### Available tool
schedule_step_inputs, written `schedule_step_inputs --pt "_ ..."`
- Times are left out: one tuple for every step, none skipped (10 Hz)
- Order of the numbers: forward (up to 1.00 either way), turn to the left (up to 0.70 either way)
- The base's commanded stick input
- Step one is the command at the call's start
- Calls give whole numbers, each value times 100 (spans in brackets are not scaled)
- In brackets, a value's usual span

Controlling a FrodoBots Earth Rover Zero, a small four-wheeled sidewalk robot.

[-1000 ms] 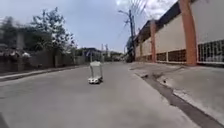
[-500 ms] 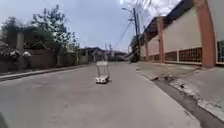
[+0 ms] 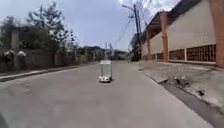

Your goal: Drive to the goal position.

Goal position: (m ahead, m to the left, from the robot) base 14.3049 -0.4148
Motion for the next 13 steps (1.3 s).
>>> schedule_step_inputs --pt "100 -16" --pt "100 -37" --pt "100 -21" --pt "100 0" --pt "100 0" --pt "100 0" --pt "100 0" --pt "100 0" --pt "100 0" --pt "100 -15" --pt "100 -34" --pt "100 -21" --pt "100 -3"
